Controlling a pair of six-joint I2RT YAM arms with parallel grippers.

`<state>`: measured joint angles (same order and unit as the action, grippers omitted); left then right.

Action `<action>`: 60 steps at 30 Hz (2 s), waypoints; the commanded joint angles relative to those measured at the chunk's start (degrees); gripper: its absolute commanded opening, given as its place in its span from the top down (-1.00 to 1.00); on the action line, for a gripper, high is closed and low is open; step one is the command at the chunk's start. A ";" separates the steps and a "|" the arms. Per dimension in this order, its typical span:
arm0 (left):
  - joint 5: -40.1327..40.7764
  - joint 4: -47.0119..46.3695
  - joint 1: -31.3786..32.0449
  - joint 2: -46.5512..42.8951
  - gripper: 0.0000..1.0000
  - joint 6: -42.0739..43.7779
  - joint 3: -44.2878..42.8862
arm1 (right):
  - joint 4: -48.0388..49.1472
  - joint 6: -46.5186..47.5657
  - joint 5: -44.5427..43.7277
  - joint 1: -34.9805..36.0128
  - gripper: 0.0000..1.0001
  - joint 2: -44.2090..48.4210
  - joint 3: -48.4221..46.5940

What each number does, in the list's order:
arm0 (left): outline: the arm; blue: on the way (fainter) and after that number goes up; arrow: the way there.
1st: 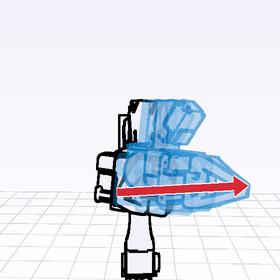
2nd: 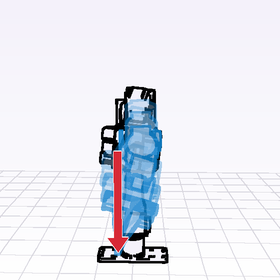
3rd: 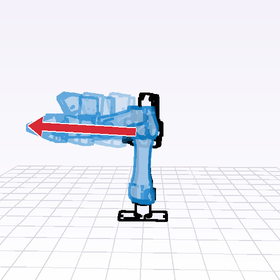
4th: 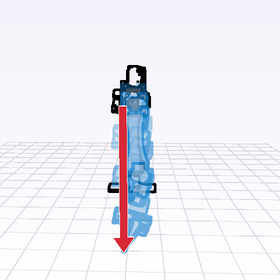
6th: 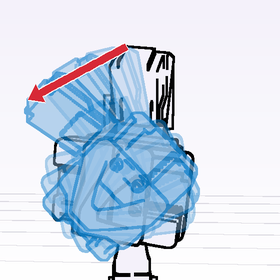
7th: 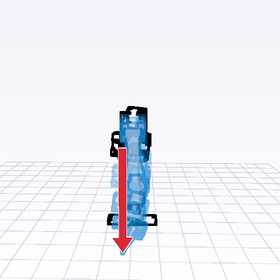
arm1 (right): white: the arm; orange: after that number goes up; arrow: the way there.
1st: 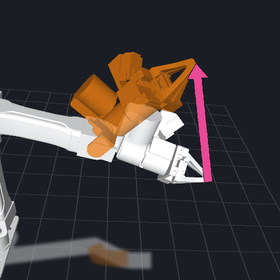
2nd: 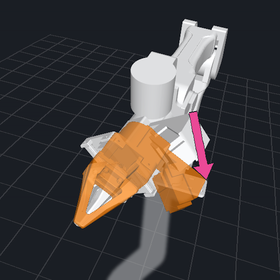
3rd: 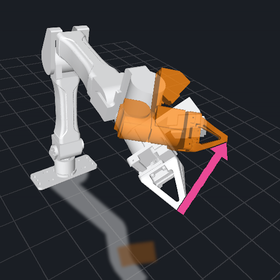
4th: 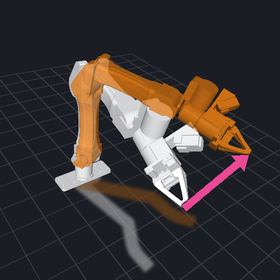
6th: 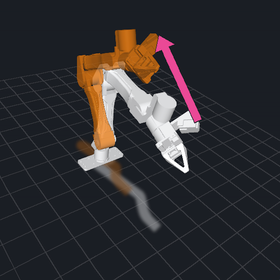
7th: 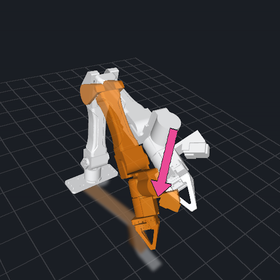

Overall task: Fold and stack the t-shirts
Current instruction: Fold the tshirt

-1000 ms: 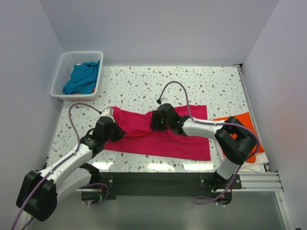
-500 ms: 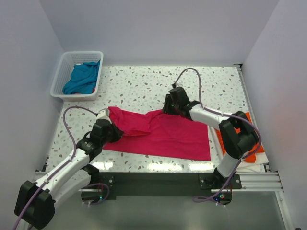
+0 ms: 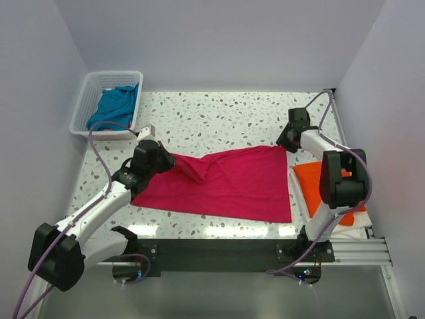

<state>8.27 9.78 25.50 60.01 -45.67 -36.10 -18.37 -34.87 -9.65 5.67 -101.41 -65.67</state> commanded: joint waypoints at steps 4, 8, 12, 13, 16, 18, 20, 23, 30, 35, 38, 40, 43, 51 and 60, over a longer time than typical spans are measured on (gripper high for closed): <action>1.22 -6.78 -2.20 6.95 1.00 1.64 -7.76 | -3.51 0.77 -0.28 -4.79 0.18 -3.27 -3.93; -0.18 -7.49 -4.83 9.34 1.00 2.25 -10.13 | -3.51 0.24 -0.46 -5.58 0.19 -5.55 -5.26; -2.55 -8.81 -7.82 10.48 1.00 2.60 -10.57 | -2.73 -0.28 0.33 -5.58 0.19 -7.66 -6.14; -3.26 -8.73 -8.70 11.00 1.00 2.60 -11.01 | -2.55 -0.54 0.25 -5.58 0.19 -7.84 -6.22; -4.05 -8.90 -9.41 12.06 1.00 2.95 -12.06 | -2.28 -0.63 -0.10 -5.50 0.19 -7.93 -6.49; -4.14 -8.90 -9.50 12.41 1.00 3.31 -12.42 | -1.67 -0.90 -0.02 -5.50 0.18 -7.58 -6.49; -4.40 -8.90 -9.76 13.03 1.00 3.31 -13.12 | -1.06 -1.07 1.03 -5.50 0.18 -7.14 -6.05; -4.93 -8.82 -10.29 14.08 1.00 3.22 -14.00 | -1.05 -1.42 2.79 -5.58 0.18 -8.10 -6.66; -4.93 -10.73 -11.17 16.54 1.00 3.22 -16.46 | 0.00 -1.87 3.84 -5.50 0.18 -8.72 -6.57; -4.41 -10.75 -12.05 18.74 1.00 3.92 -19.62 | 0.00 -1.95 5.08 -5.50 0.23 -9.34 -7.45; -4.84 -11.27 -12.84 20.58 1.00 4.27 -21.47 | 0.44 -1.95 6.22 -5.50 0.48 -9.51 -7.54; -5.37 -11.89 -13.28 22.25 1.00 4.54 -23.13 | 1.05 -1.95 7.01 -5.50 0.53 -9.69 -7.28; -6.42 -12.50 -13.81 25.06 1.00 4.97 -25.68 | 1.41 -1.87 7.80 -5.58 0.53 -9.86 -7.11; -8.01 -14.52 -16.00 32.17 1.00 6.03 -31.75 | 1.23 -2.04 6.93 -5.58 1.00 -10.04 -8.50; -16.88 -18.21 -20.04 44.21 1.00 7.79 -44.14 | 6.49 -2.74 7.89 -7.32 1.00 -10.04 -9.65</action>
<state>-4.14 -2.96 6.79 100.86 -40.18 -75.00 -16.71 -36.69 -2.83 0.12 -111.31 -72.88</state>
